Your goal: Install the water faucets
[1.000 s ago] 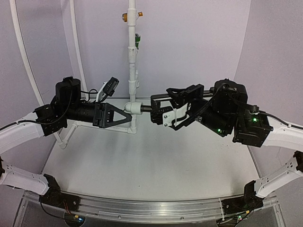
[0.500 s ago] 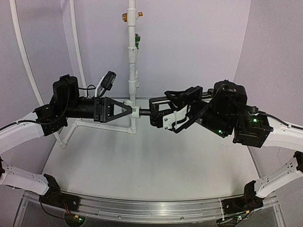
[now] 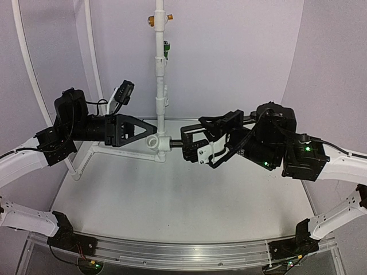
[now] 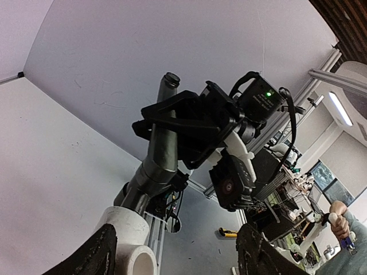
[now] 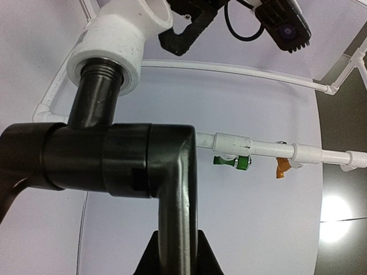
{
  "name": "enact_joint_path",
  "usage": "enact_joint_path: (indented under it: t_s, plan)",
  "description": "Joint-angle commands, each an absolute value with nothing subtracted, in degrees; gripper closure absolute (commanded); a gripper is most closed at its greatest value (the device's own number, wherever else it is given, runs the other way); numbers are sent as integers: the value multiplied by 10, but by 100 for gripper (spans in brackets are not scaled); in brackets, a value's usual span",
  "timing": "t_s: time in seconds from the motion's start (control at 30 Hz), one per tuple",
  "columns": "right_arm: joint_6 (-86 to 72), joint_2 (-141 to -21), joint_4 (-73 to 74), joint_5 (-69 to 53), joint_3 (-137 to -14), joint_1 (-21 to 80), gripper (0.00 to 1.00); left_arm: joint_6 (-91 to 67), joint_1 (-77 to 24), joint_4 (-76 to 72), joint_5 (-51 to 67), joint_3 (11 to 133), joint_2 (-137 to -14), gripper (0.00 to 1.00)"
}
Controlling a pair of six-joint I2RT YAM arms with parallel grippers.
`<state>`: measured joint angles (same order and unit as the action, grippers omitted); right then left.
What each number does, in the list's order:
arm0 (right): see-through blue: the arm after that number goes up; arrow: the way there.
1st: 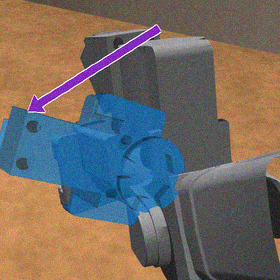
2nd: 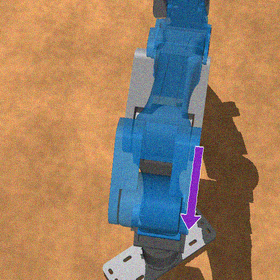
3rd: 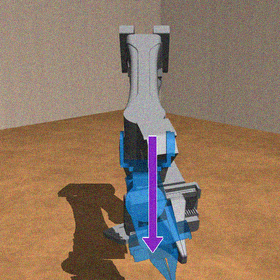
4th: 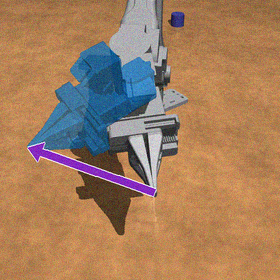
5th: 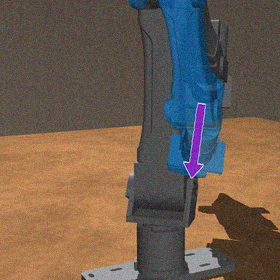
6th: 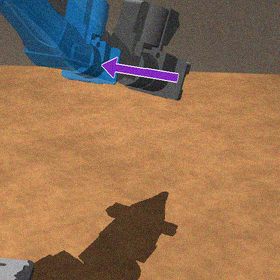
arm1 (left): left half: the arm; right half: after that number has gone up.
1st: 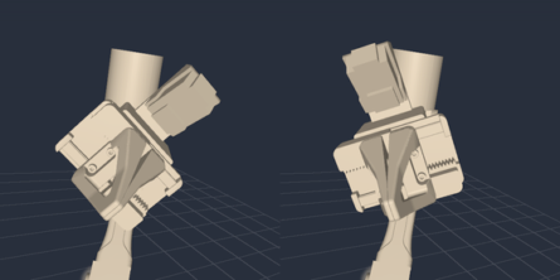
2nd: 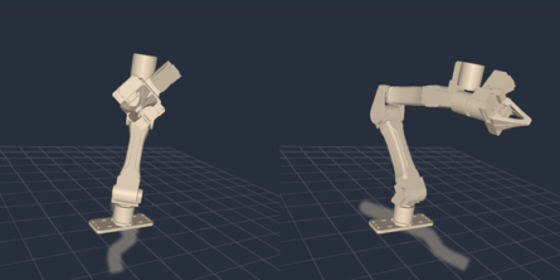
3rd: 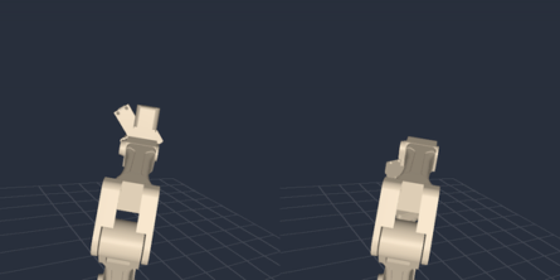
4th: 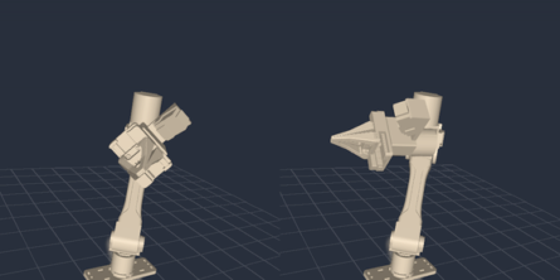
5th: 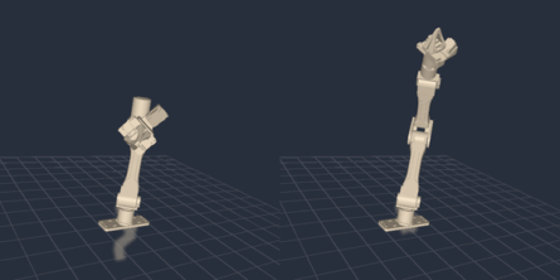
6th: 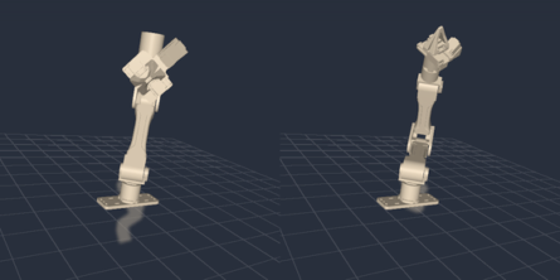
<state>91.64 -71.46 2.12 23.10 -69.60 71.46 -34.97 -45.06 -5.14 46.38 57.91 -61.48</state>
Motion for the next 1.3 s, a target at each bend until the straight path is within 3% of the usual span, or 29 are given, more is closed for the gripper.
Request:
enact_joint_path:
  t_s: [0.0,0.5,1.27]
  plan:
    - [910,-700,-35,242,-732,718,100,-358,-450,-79,507,589,-605,31]
    - [908,-709,-38,247,-758,718,100,-328,-450,-22,512,562,-605,33]
    - [899,-724,-61,251,-773,718,100,-303,-452,-21,513,548,-630,23]
